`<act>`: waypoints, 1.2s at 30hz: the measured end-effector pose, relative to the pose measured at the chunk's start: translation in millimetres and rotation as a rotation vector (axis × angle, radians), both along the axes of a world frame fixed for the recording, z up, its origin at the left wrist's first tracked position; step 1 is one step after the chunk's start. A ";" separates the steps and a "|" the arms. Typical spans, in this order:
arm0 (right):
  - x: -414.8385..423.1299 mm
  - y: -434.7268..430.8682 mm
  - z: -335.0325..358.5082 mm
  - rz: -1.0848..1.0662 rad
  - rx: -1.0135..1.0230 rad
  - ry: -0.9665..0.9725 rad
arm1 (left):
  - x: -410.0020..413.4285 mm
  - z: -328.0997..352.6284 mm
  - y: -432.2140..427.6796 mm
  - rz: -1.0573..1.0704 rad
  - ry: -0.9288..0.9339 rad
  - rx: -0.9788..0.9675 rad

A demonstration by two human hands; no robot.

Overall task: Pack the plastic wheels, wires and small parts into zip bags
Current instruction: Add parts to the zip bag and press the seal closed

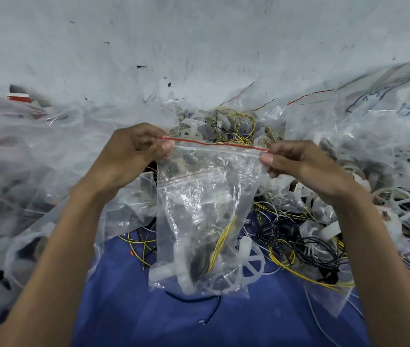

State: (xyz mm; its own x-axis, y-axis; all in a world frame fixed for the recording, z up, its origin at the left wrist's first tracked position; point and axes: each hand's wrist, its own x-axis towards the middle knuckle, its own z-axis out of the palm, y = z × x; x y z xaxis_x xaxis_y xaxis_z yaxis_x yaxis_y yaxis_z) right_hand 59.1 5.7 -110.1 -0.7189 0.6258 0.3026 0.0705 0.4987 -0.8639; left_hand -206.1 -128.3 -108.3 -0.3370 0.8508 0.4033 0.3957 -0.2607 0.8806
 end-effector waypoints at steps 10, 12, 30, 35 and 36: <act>-1.8 2.3 -5.3 0.000 0.032 0.071 | 0.1 2.1 0.7 0.162 0.079 -0.110; -3.9 1.8 -6.3 -0.012 0.063 0.107 | 2.5 2.1 2.1 0.193 0.112 -0.115; -5.7 -6.2 -3.1 -0.005 0.159 0.066 | 16.6 5.5 -1.6 0.060 0.021 -0.090; -7.8 -10.1 -0.5 -0.006 0.178 -0.004 | 18.5 7.4 -3.9 0.009 -0.012 -0.113; -9.1 -10.8 -1.5 -0.013 0.186 -0.024 | 20.8 7.0 -3.6 -0.015 -0.021 -0.118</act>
State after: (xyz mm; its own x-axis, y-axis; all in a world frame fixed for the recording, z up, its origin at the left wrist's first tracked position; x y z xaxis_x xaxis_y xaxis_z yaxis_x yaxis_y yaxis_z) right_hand 49.9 -5.1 -111.6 -0.7195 0.5698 0.3969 0.0974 0.6488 -0.7547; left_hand -185.3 -131.9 -101.4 -0.3316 0.8969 0.2926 0.3738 -0.1599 0.9136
